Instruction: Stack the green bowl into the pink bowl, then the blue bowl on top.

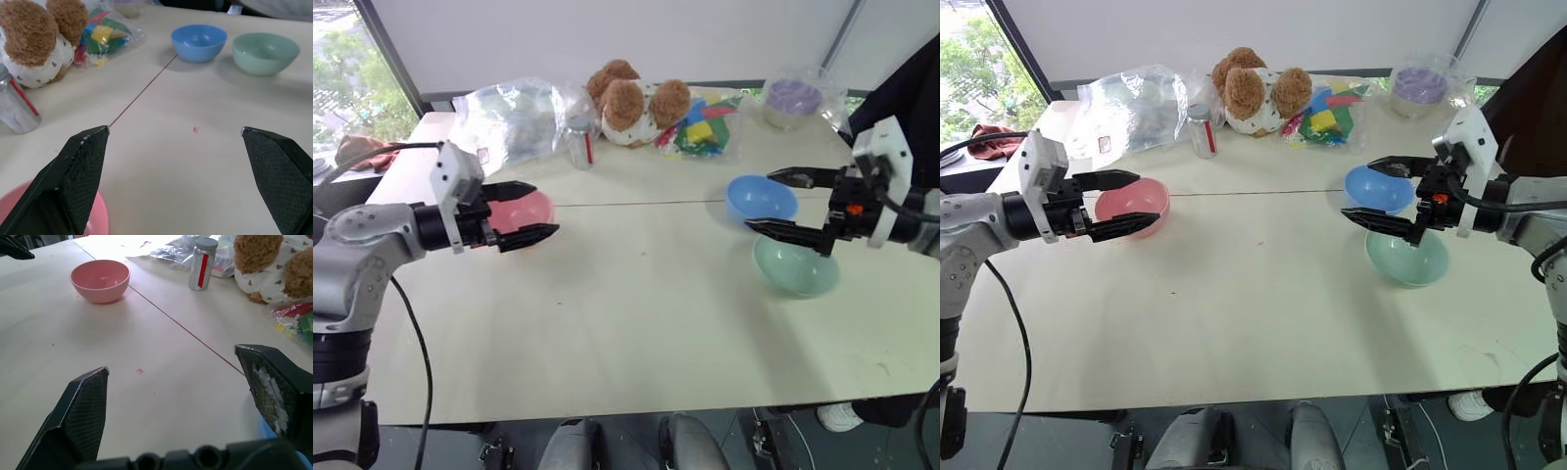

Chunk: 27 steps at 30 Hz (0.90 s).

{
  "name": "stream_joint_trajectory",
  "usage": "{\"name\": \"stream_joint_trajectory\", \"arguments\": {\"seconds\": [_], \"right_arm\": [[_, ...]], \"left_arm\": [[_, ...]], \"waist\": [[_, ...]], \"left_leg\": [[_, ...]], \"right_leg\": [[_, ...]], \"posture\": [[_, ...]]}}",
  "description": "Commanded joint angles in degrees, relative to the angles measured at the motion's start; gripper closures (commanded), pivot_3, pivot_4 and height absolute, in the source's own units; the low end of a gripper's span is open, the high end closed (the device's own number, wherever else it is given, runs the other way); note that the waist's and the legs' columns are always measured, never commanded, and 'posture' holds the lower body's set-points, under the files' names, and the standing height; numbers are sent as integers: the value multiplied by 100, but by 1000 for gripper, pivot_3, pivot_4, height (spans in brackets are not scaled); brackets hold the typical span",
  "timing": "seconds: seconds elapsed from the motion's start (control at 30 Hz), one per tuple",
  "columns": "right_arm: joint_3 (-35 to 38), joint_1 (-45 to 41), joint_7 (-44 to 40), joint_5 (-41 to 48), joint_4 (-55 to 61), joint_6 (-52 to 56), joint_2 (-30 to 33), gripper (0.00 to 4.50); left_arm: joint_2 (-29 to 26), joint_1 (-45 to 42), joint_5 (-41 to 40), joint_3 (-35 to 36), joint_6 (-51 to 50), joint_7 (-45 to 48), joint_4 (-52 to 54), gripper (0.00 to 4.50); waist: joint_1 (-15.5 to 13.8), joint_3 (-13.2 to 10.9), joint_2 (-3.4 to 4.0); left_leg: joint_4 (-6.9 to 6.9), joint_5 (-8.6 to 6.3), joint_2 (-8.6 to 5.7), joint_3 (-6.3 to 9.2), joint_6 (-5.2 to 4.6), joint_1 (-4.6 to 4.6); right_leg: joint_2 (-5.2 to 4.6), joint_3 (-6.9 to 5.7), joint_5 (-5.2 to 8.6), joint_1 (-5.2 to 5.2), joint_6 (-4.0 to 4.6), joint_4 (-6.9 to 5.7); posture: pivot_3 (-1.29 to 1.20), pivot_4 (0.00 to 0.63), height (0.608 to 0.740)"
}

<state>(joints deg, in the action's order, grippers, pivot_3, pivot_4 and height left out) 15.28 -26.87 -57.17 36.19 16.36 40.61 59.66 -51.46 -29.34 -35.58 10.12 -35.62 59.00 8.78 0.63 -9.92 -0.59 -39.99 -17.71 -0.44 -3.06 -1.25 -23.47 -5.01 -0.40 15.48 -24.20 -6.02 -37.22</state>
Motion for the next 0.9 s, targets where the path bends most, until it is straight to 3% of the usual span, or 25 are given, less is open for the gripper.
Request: {"name": "stream_joint_trajectory", "arguments": {"seconds": [0.03, 0.37, 0.9], "right_arm": [[173, 61, 46, -39, 139, -158, 21, 0], [27, 90, 122, -50, 228, -229, -62, 0], [-699, -723, -98, -263, -291, -321, -240, 0]], "left_arm": [[-145, -86, -43, 150, 51, 159, 55, 35], [-197, 97, -274, 408, -72, 172, 327, 35], [-252, 530, -582, 830, -349, -60, 618, 35]], "waist": [[0, 0, 0], [2, 0, 0], [3, -1, 2]], "left_leg": [[0, 0, 0, 0, 0, 0], [0, -1, 0, 0, -1, 0], [3, 0, 0, 1, 1, 0]], "right_leg": [[0, 0, 0, 0, 0, 0], [0, 0, 0, 0, 0, 0], [-2, 0, 0, -4, 0, -1]], "posture": [[0, 150, 740], [0, 150, 740], [0, 150, 740]]}}
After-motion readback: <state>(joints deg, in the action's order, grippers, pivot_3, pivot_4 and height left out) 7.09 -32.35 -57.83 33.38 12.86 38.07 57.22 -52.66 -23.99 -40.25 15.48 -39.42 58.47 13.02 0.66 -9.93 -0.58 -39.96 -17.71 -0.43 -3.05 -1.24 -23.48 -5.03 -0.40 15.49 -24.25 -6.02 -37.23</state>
